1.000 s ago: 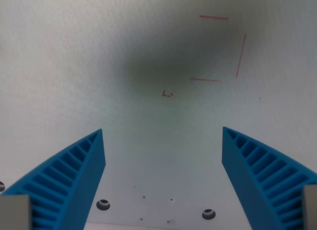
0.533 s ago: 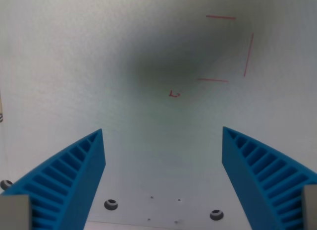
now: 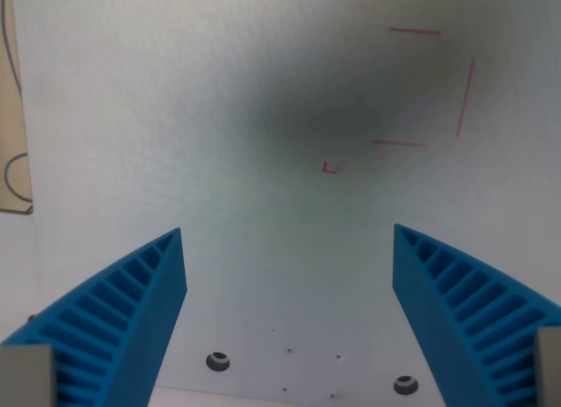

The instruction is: Rotate around gripper positive x

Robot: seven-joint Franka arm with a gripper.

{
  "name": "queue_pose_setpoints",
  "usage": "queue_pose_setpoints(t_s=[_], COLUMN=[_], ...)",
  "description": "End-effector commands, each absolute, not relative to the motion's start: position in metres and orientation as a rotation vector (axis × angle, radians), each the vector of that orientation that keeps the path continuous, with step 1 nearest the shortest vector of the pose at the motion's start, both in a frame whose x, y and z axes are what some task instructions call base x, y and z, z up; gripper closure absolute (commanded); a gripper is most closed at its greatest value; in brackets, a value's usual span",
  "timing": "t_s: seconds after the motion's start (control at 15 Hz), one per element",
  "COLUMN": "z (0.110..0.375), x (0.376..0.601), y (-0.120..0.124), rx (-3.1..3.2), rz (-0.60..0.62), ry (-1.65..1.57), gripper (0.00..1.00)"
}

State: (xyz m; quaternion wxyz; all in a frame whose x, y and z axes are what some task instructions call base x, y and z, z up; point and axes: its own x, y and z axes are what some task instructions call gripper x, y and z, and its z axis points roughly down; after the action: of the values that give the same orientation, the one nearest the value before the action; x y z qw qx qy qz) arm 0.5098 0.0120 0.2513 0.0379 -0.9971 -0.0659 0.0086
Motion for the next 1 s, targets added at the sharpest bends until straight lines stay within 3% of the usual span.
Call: queue_pose_setpoints(t_s=[0.07,1.0], z=[0.2542,0.2542], x=[0.5108,0.5108], y=[0.0070,0.0070], rx=[-2.867,-2.705], rz=[0.050,0.064], ry=[-0.214,-0.200], gripper=[0.00,0.00])
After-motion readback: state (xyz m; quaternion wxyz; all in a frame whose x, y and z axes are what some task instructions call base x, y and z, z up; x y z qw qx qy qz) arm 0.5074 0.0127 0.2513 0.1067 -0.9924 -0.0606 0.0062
